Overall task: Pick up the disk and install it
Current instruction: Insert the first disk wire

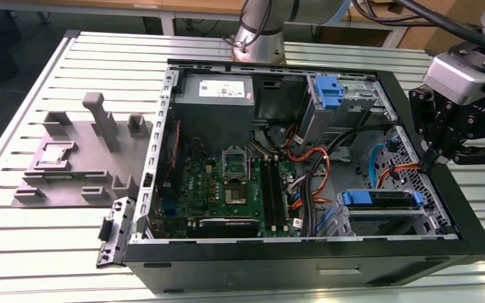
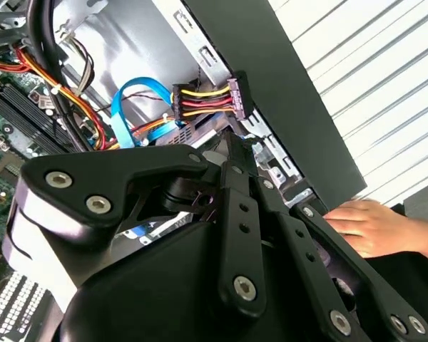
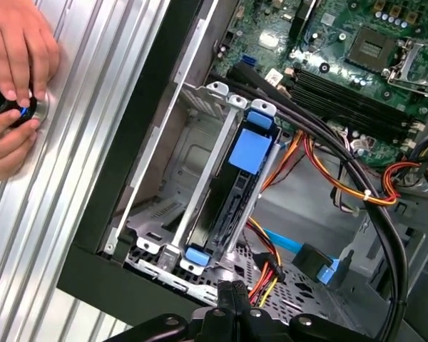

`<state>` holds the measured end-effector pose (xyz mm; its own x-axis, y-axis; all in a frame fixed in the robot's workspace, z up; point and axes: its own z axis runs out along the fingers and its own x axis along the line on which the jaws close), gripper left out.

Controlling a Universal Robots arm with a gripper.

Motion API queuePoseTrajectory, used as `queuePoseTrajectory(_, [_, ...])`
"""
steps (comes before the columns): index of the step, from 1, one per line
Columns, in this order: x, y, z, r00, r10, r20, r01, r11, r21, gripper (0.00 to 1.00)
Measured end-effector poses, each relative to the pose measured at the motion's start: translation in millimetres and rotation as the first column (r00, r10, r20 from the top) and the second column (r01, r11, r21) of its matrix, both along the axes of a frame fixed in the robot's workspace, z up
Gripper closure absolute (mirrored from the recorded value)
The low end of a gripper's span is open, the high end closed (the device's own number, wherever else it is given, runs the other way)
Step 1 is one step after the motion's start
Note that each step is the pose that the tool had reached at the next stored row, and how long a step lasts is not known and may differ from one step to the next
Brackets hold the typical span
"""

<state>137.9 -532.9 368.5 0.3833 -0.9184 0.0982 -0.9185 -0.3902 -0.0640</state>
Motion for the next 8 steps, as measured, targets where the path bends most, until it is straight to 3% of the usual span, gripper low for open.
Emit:
queuePoseTrajectory(3, [-0.1, 0.0, -1.0, 0.9987, 0.051, 0.0002, -0.051, 0.9987, 0.0001, 0.90])
queuePoseTrajectory(6, [-0.1, 0.0, -2.0, 0.9944, 0.106, 0.0003, -0.106, 0.9944, 0.0001, 0.90])
queuePoseTrajectory(7, [-0.1, 0.0, -2.3, 0.9924, 0.123, 0.0004, -0.123, 0.9924, 0.0000, 0.90])
queuePoseTrajectory(8, [0.0, 0.2, -3.3, 0.9859, 0.167, 0.0033, -0.167, 0.9859, -0.0033, 0.90])
